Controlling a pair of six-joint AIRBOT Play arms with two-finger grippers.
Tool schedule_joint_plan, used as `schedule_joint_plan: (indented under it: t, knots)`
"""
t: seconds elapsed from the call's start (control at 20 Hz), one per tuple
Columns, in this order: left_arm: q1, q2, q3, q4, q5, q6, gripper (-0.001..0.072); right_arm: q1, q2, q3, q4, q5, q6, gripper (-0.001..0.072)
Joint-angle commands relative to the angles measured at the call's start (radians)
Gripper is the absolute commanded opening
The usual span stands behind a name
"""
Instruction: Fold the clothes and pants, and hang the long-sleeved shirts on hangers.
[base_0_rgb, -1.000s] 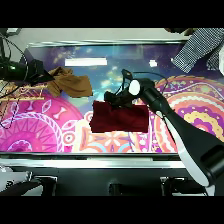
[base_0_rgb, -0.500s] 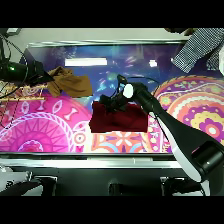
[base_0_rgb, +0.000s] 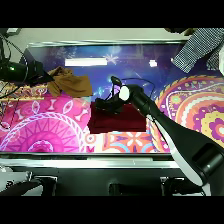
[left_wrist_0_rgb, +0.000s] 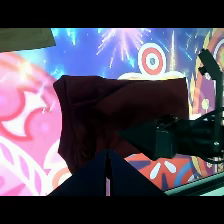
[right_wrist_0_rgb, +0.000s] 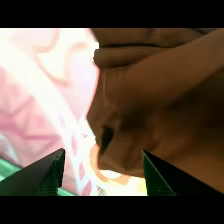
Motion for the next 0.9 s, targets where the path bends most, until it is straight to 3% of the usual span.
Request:
schedule_joint_plan:
  t: [0.0, 0.15, 0.4, 0.6, 0.85]
  knots:
    - [0.0, 0.0, 0.0, 0.0, 0.0, 0.0, 0.002, -0.04, 0.077, 0.001, 0.012, 0.043, -0.056, 0.0602]
    - [0.0, 0.0, 0.0, 0.0, 0.0, 0.0, 0.002, -0.217, 0.174, 0.001, 0.013, 0.189, -0.129, 0.0617]
    - [0.001, 0.0, 0.0, 0.0, 0.001, 0.0, 0.002, -0.647, 0.24, -0.009, 0.027, 0.42, -0.346, 0.0617]
    - [0.0, -0.001, 0.0, 0.006, 0.0, 0.001, 0.002, -0.866, 0.227, -0.184, 0.183, 0.372, -0.513, 0.0616]
    - [0.0, -0.001, 0.0, 0.023, 0.001, 0.0, 0.002, -0.873, 0.134, -0.433, 0.299, 0.276, -0.695, 0.0613]
